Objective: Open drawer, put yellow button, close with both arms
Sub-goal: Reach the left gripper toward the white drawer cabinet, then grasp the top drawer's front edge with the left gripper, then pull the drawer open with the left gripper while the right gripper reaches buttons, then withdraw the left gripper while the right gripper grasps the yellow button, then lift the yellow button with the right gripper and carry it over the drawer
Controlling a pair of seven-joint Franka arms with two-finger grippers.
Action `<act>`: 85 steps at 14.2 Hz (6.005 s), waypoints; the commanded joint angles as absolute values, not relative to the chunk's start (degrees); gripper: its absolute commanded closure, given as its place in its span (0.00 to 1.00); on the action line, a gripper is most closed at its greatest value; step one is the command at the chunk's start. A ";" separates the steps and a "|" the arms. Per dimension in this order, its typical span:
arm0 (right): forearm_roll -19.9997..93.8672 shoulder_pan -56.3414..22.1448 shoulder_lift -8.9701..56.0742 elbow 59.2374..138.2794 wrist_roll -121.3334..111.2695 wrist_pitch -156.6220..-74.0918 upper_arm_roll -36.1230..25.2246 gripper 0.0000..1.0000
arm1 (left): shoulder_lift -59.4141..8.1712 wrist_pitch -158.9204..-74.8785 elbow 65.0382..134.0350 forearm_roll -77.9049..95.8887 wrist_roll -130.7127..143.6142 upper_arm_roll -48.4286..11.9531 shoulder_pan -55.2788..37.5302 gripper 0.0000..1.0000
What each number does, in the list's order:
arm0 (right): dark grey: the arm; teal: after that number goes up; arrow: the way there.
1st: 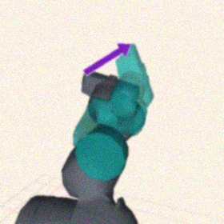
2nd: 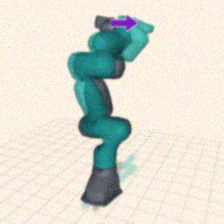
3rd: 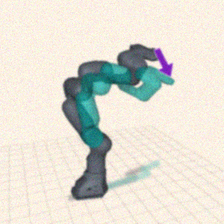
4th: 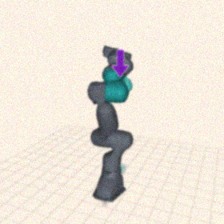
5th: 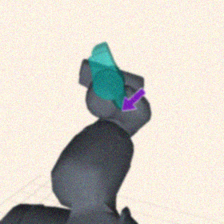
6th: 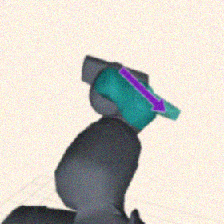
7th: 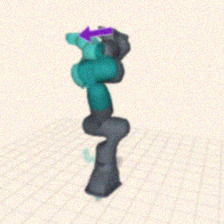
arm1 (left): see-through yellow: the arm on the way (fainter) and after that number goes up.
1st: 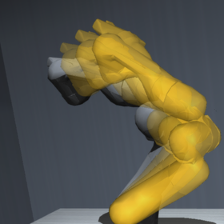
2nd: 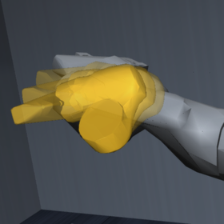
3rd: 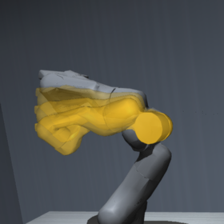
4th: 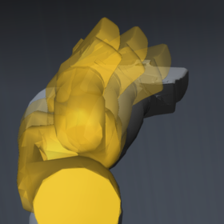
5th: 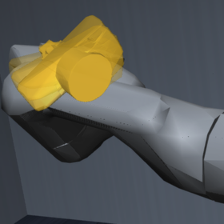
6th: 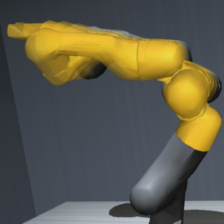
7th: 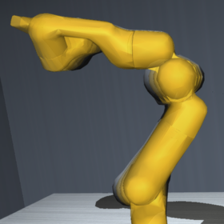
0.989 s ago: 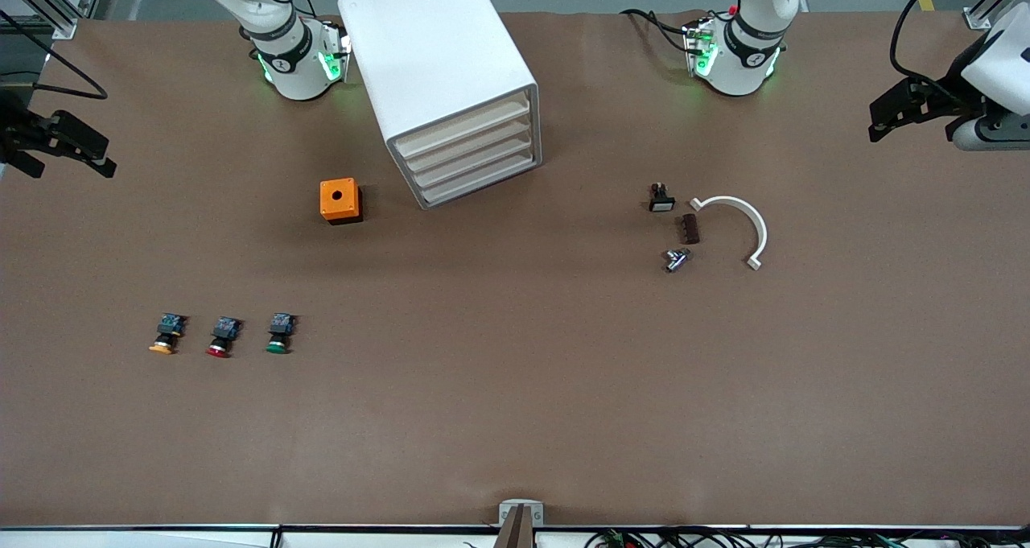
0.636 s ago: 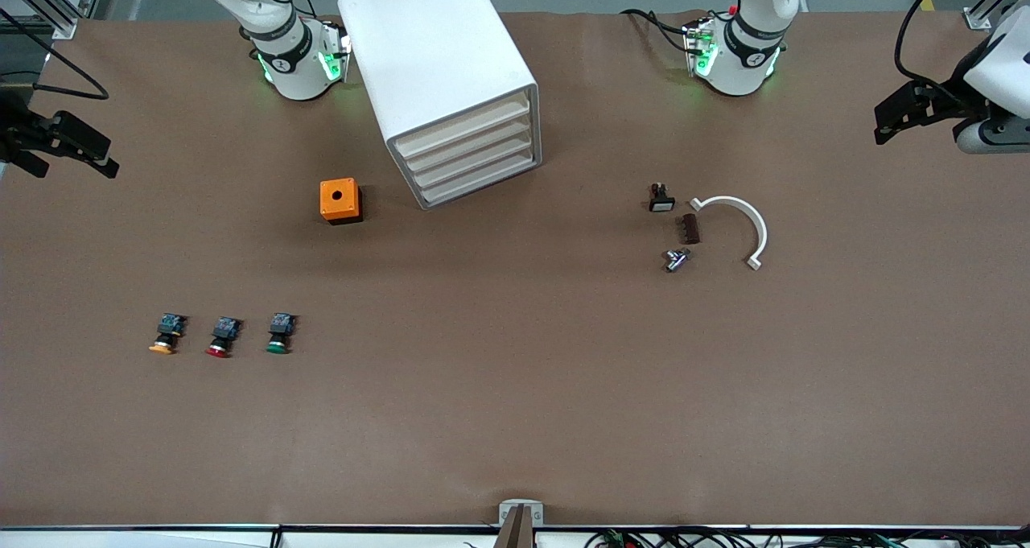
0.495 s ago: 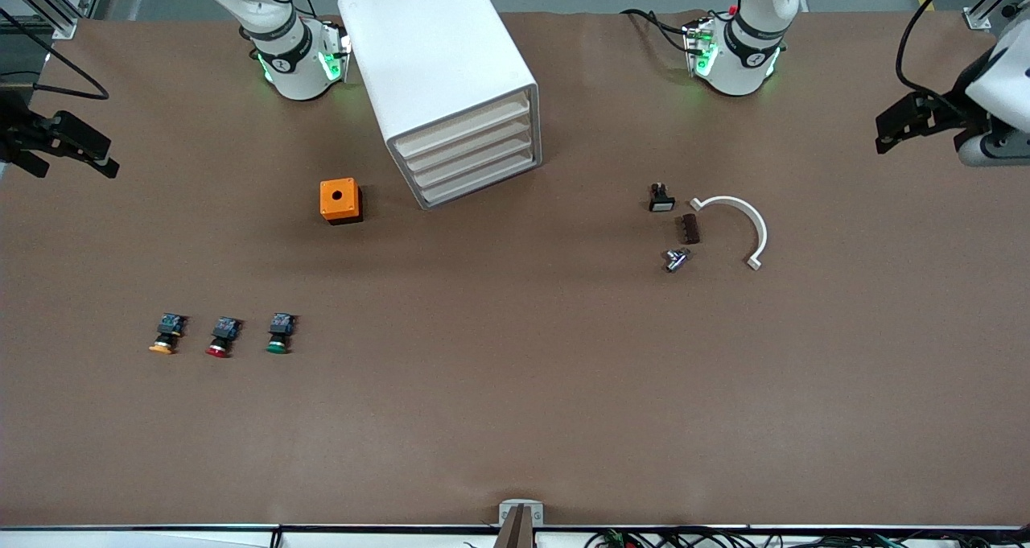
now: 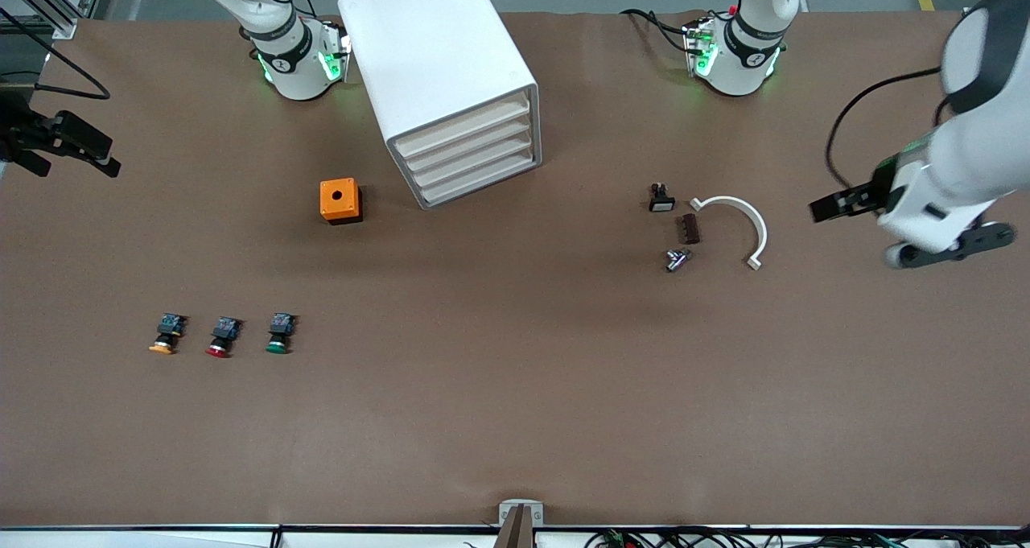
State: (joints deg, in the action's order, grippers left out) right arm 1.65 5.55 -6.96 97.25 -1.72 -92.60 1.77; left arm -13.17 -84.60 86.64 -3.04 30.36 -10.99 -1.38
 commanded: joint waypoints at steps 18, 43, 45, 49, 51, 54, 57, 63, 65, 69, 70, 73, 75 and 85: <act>1.76 6.68 -8.09 97.91 -1.67 -91.76 1.85 0.00 | -38.75 -84.29 81.39 38.64 132.16 -11.34 -22.75 0.00; -4.93 12.21 19.85 102.02 -1.49 -121.69 2.02 0.00 | -44.82 -86.66 79.38 58.18 142.56 -3.44 -32.44 1.00; -4.75 13.44 22.14 107.20 -1.49 -132.23 2.02 0.00 | -45.09 -87.53 78.05 58.27 141.43 -2.55 -31.03 1.00; -4.66 15.47 29.78 107.93 -1.58 -142.80 2.11 0.00 | -44.83 -89.21 77.78 58.45 139.04 -2.55 -30.15 0.29; -4.66 15.73 32.16 107.84 -1.67 -145.10 2.02 0.00 | -44.65 -89.21 77.43 58.27 139.22 -2.46 -29.45 0.00; -4.75 16.96 34.62 107.67 -2.37 -147.74 2.11 0.00 | -44.47 -89.12 75.77 57.66 138.87 -1.68 -28.04 0.00; -5.01 16.96 35.07 107.58 -3.51 -147.74 2.11 0.00 | -43.60 -88.68 73.83 56.70 138.78 3.32 -27.69 0.00; -4.83 18.19 35.95 107.40 -10.36 -147.30 2.11 0.60 | -38.86 -88.68 73.74 45.65 127.28 11.25 -27.60 0.00; -4.75 18.37 36.39 107.40 -10.55 -147.39 2.11 1.00 | -37.19 -88.68 72.87 35.82 123.86 11.43 -27.60 0.00; -3.96 18.20 36.12 107.31 -10.02 -146.87 2.28 1.00 | -33.58 -88.68 72.77 29.97 104.81 14.23 -27.33 0.00; -2.74 17.85 35.60 107.31 -9.93 -145.56 2.37 1.00 | -33.40 -88.68 72.69 29.88 101.29 15.02 -27.25 0.00; 4.03 16.01 31.22 104.25 -7.14 -133.03 2.55 1.00 | -31.47 -88.68 72.68 29.01 91.35 18.27 -27.16 0.00; 4.39 13.98 27.35 102.14 -0.83 -123.62 2.55 1.00 | -30.15 -88.68 72.68 26.65 87.30 18.37 -27.25 0.00; 6.41 -10.69 7.57 99.49 46.79 -100.11 2.55 1.00 | -22.42 -80.95 73.39 19.79 55.39 17.84 -27.77 0.00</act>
